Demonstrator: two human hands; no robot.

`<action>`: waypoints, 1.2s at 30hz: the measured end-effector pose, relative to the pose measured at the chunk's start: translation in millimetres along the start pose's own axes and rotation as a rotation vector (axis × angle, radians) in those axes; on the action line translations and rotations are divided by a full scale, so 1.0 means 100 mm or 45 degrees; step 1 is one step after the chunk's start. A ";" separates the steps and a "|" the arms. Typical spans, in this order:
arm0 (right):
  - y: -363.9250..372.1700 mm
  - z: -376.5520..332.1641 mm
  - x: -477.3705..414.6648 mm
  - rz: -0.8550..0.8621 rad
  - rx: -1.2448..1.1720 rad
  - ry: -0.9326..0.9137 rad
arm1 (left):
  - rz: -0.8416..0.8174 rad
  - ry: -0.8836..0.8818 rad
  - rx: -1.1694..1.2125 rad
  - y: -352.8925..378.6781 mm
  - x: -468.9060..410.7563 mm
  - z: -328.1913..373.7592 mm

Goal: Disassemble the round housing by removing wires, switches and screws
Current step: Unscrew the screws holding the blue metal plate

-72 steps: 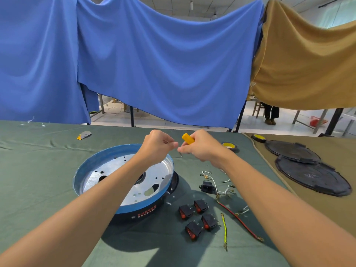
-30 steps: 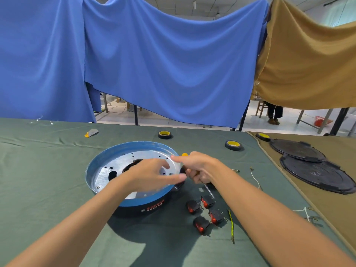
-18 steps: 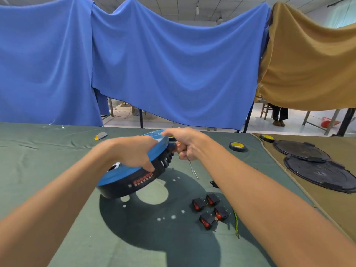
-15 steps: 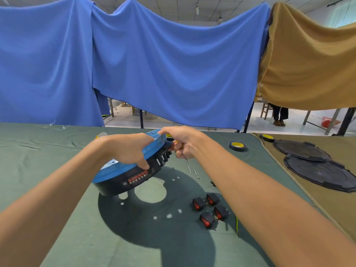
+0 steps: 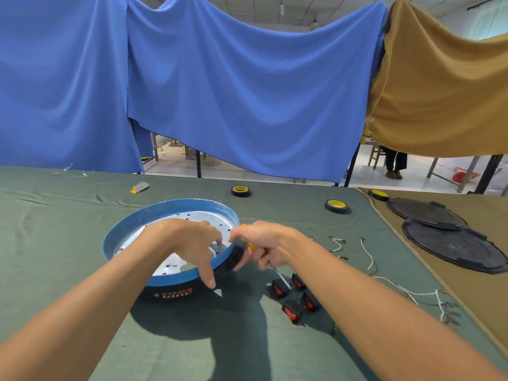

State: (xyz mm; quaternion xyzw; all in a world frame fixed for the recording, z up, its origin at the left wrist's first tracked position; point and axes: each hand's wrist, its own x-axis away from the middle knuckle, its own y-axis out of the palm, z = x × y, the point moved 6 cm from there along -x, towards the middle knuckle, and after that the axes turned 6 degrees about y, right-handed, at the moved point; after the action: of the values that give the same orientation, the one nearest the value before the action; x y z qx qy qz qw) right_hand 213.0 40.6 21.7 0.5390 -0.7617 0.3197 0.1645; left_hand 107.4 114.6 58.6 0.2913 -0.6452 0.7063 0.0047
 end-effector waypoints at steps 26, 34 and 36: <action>-0.53 -0.26 -0.71 0.736 0.944 -0.421 | 1.000 -0.043 0.422 0.04 -0.44 -0.29; -0.96 -0.03 -0.38 0.841 0.930 -0.374 | 0.985 -0.017 0.361 0.02 -0.43 -0.24; -0.94 0.07 -0.35 0.878 0.967 -0.374 | 0.947 0.001 0.341 0.02 -0.45 -0.20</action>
State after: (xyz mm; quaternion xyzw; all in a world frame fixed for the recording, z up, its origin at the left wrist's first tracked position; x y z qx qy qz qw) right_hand 313.7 40.9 25.2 0.3180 -0.7403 0.5295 -0.2653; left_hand 135.8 149.2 38.5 0.0353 -0.6089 0.7378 -0.2893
